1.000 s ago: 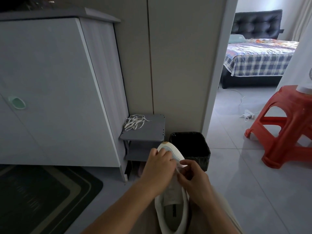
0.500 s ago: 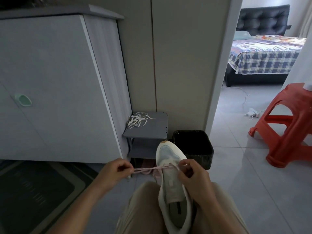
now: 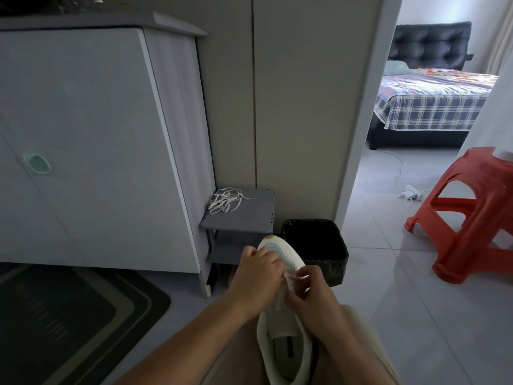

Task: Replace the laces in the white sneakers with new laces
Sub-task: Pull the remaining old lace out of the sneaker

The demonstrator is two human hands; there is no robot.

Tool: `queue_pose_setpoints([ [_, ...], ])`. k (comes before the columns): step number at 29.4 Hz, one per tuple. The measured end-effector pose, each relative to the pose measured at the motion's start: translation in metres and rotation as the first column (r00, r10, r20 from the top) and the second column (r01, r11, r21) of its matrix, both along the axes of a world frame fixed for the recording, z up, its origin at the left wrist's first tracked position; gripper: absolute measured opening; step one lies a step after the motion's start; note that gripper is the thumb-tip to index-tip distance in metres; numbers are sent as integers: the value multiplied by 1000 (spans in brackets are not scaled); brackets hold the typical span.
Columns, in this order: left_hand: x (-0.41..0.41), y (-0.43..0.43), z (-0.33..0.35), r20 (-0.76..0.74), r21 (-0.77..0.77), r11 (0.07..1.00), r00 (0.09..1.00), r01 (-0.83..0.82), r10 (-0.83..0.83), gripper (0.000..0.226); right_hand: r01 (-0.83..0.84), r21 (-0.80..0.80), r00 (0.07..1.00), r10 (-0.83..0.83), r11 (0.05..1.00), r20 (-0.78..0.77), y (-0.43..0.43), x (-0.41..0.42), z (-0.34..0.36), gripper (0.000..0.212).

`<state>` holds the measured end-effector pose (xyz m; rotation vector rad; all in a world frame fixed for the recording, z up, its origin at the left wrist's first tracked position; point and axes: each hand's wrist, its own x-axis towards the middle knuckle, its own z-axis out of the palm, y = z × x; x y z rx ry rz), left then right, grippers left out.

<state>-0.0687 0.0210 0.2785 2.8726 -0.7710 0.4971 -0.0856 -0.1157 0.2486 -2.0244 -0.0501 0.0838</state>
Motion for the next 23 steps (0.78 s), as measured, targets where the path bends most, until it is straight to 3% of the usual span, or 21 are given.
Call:
queue_pose_setpoints([
  [3,-7,23,-2,-66,-120,992,997,-39,31,24,74,27,997,-73,997,-19,-6,3,1,33],
  [5,-18,44,2,-92,-201,979,996,-26,7,35,98,37,995,-97,995,-32,-12,5,1,24],
  [7,-26,74,2,-138,-267,961,990,-70,33,30,69,20,997,-68,997,-47,-15,5,0,13],
  [9,-33,114,-1,-157,-318,928,976,-197,153,16,49,-12,998,-49,999,-44,-15,5,-1,9],
  [14,-45,152,-11,-297,-299,809,855,-507,426,28,66,-16,997,-66,998,-34,-14,5,0,7],
  [17,-35,114,-14,-111,-296,856,906,-423,409,7,69,-6,997,-69,998,-18,-11,2,-1,7],
  [19,-27,66,-9,-1,-290,921,962,-260,272,18,71,-1,997,-71,997,-15,-9,2,-1,6],
  [21,-16,22,-13,140,-130,987,984,-90,109,19,80,18,997,-80,997,-11,-8,1,-1,9],
  [23,-7,-4,-13,185,-7,999,982,-46,47,22,83,6,997,-83,997,6,-9,1,-2,12],
])
